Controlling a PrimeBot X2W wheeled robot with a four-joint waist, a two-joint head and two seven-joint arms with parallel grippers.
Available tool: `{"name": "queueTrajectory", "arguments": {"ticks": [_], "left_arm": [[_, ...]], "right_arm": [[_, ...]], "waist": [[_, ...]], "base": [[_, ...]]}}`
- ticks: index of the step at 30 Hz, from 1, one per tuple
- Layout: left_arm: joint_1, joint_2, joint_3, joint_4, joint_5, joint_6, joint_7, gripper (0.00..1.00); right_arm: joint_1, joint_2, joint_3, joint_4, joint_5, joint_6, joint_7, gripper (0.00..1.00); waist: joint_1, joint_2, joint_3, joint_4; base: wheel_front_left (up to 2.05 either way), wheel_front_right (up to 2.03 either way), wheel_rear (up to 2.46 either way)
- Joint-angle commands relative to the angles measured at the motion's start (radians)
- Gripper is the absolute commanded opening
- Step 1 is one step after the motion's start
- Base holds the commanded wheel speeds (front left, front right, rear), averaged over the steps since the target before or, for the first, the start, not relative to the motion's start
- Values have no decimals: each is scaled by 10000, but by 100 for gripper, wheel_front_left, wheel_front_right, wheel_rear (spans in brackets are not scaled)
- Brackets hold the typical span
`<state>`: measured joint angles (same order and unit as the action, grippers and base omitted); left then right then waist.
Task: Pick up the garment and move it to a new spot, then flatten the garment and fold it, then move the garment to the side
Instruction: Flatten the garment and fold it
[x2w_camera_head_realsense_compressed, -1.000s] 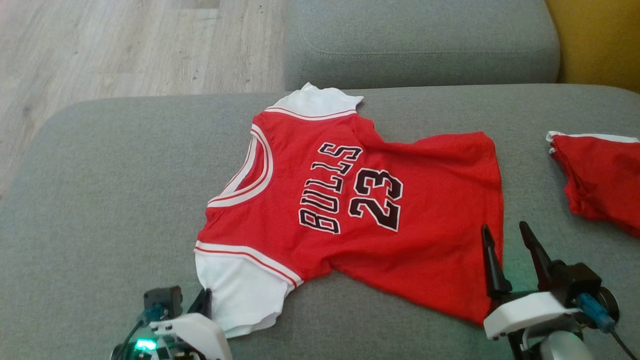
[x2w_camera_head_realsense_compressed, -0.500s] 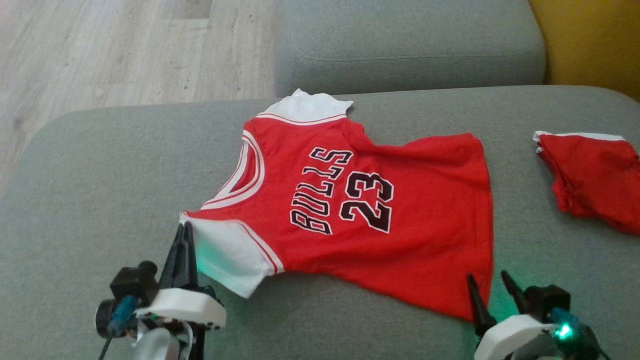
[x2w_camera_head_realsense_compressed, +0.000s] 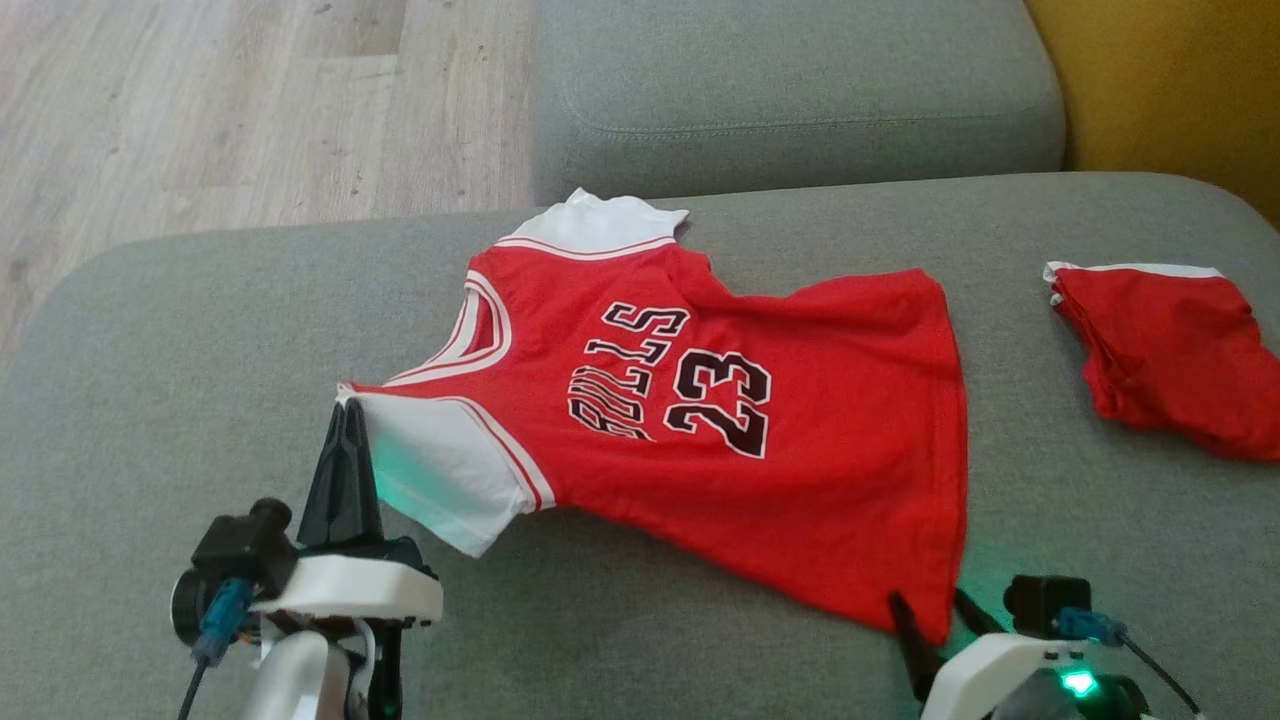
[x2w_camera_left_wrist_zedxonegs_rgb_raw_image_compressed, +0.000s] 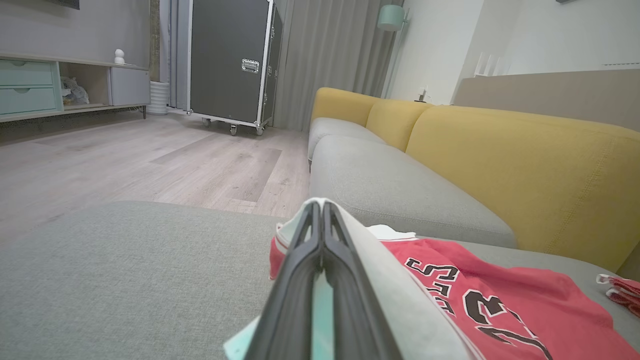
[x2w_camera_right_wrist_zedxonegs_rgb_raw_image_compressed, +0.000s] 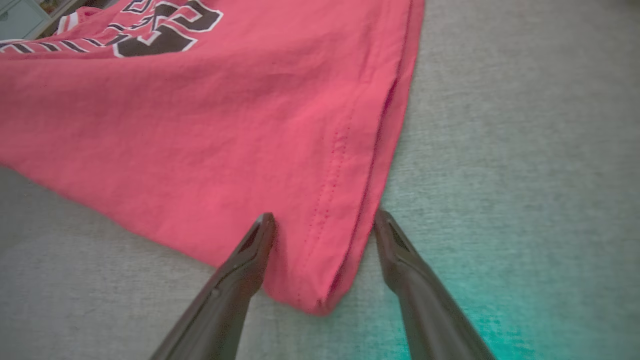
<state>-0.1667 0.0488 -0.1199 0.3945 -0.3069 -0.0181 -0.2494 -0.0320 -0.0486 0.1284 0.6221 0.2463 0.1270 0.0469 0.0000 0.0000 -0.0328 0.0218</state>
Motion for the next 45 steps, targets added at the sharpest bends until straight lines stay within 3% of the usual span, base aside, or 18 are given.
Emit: {"name": "queueTrajectory", "arguments": {"ticks": [1,2,4,5,16,25,33,39,45], "left_arm": [[-297,54,430,-384,112,-33,-122,0],[-284,49,437,-389,126,-35,-122,0],[-256,41,456,-386,146,-32,-122,0],[-240,38,468,-371,152,-22,-122,0],[-296,24,589,-329,184,-138,-123,0],[-1399,71,988,-614,-474,-575,-88,0],[-2967,138,1477,-1321,-1568,-700,662,0],[-3385,180,1822,-2707,-2106,-487,1156,0],[-3345,104,2015,-4592,-2798,88,1669,0]], "right_arm": [[-210,-16,595,-214,363,37,281,100],[-198,-16,699,-261,479,37,369,75],[-185,-16,877,-354,593,37,454,4],[-182,-16,985,-394,649,37,492,0],[-677,-80,1050,-1373,1411,37,-351,0],[-2298,-886,795,-2659,1573,37,-1320,0],[-4016,-1611,802,-3202,1221,37,-1714,0],[-4712,-1903,848,-3946,1008,37,-1776,0],[-4511,-1993,390,-5039,786,37,-1311,0]], "waist": [[0,0,-19,14],[0,0,-26,21],[0,0,-40,40],[0,0,-46,49],[0,0,-45,28],[0,0,-149,-27],[0,0,-427,-67],[0,0,-473,-156],[0,0,-248,-123]], "base": [[0,0,0],[0,0,0],[0,0,0],[0,0,0],[0,0,0],[0,0,0],[0,0,0],[0,0,0],[0,0,0]]}}
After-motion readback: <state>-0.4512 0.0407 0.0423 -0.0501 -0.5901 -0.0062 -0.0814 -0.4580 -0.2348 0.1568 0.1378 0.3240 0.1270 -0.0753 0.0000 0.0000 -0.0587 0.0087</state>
